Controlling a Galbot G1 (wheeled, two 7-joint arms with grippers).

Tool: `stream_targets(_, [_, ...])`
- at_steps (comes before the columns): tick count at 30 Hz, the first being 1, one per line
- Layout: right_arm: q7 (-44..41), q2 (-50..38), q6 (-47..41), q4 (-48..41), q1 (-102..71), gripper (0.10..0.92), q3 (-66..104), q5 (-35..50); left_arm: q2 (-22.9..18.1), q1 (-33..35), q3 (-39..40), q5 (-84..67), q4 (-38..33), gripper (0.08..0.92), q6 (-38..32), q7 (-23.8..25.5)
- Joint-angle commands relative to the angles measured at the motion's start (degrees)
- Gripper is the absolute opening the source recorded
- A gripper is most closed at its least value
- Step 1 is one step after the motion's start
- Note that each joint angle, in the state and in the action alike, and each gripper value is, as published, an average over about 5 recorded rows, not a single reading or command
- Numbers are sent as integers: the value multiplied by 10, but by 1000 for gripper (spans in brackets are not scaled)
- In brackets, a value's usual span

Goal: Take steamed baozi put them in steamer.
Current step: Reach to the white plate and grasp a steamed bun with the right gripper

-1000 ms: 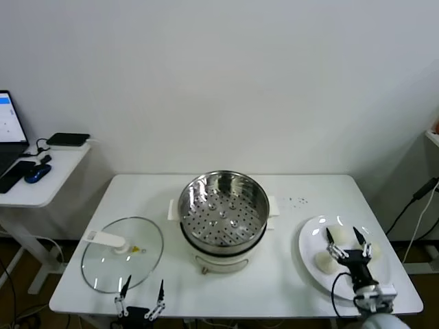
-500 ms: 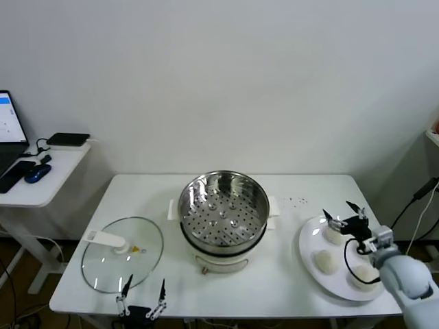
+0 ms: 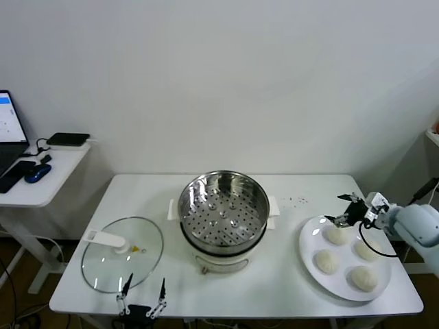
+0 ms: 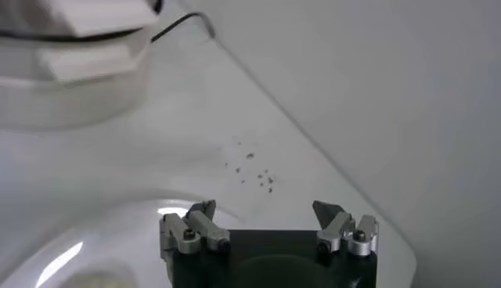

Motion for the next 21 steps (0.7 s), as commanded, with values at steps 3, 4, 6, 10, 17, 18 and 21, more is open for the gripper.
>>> stream_targets(3, [-180,-11,85,-89,443,823,-498,-29,-1,0,0,2,2,823,0,1])
stream_targets(4, [-187,-1,92,-96,467,823,-527,-26,-1,0,0,2,2,823,0,1])
stream_targets(6, [-196,20,103,-111,497,823,-568,-23,-2,0,-1,3,4,823,0,1])
stream_targets(10, [-208,58,123,-151,521,823,-608,-24,-3,1,-4,3,8,823,-1,1])
stream_targets(17, [-210,96,135,-210,502,823,-622,-41,-6,-1,-10,3,13,823,-2,1])
stream_targets(18, [-209,99,135,-217,493,823,-617,-43,-6,-1,-11,3,14,823,-2,1])
stream_targets(21, [-212,112,142,-243,465,823,-596,-50,-7,-2,-13,4,16,823,-2,1])
